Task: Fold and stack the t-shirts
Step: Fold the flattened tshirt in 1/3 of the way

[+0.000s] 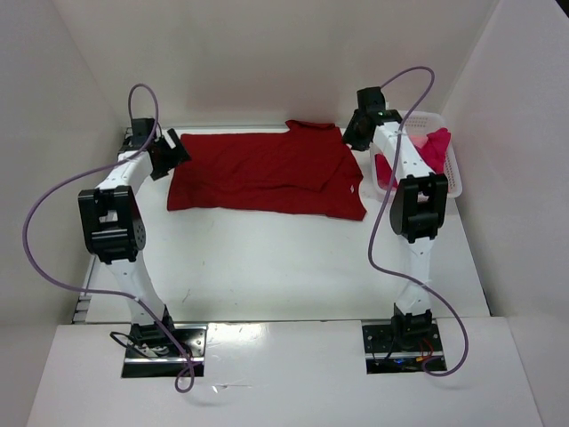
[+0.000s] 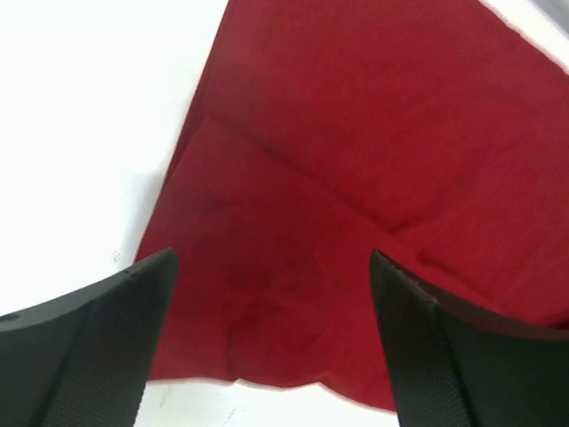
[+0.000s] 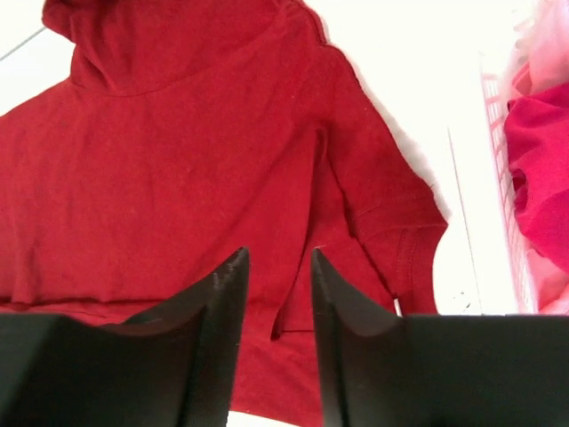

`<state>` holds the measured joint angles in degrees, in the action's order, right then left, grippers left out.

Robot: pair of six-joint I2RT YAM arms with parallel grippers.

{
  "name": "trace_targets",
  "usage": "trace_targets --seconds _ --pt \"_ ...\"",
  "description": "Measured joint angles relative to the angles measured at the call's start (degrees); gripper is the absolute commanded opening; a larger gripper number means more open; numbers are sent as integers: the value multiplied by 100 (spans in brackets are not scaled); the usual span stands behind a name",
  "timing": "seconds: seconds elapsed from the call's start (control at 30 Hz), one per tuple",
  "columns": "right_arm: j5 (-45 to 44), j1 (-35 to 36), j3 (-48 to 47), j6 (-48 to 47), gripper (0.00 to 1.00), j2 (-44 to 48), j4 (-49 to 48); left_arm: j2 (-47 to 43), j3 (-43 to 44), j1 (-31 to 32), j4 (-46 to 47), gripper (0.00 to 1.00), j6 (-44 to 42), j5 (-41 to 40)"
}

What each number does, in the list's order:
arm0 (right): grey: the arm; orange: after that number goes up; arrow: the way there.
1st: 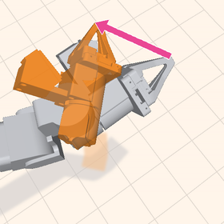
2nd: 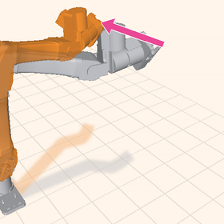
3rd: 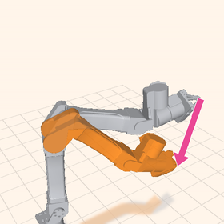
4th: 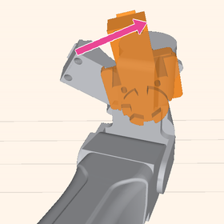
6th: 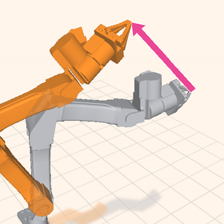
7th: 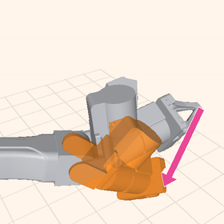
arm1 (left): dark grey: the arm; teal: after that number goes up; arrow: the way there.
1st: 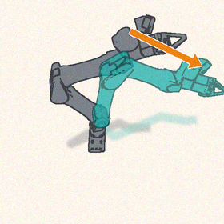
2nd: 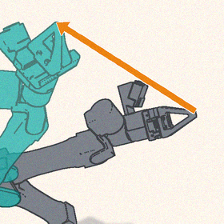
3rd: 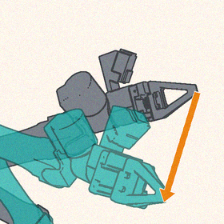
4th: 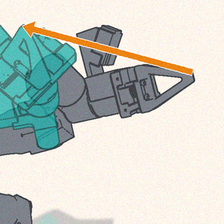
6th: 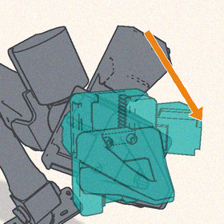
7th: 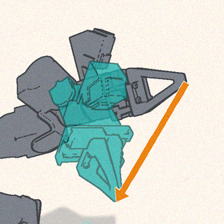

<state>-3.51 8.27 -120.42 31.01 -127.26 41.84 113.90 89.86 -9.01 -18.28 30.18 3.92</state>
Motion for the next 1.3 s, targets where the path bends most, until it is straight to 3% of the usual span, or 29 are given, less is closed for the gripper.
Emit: trace_targets --seconds 0.1,0.23,0.3,0.4,0.43,0.53,0.63,0.87,1.07,1.23,1.3 --pt "48 0 -9 -4 42 60 1 -411 -508 -1 105 85 33 -49" --pt "117 30 552 -6 5 701 -227 -1378 -1489 -28 163 48 196 -37" --pt "155 60 1477 42 0 1496 -455 -1839 -1962 -53 296 33 278 43" --pt "332 129 2896 170 0 2775 -739 -2212 -2587 -241 487 31 466 272" --pt "382 147 3351 230 0 3160 -912 -2230 -2754 -345 563 36 539 334" --pt "503 170 4762 480 7 4110 -1321 -2178 -3234 -678 642 43 805 424" --pt "589 173 5685 734 18 4288 -1521 -2057 -3465 -830 701 48 1112 445" --pt "577 173 6687 1217 36 4237 -1757 -1354 -3475 -812 1352 47 1805 612" --pt "523 170 7062 1500 38 4325 -2168 -1097 -3451 -862 1709 33 2193 744" --pt "452 170 7203 1625 49 4367 -2270 -1050 -3429 -884 1738 6 2259 629" --pt "400 167 7251 1677 52 4386 -2327 -1050 -3424 -917 1733 2 2233 603"
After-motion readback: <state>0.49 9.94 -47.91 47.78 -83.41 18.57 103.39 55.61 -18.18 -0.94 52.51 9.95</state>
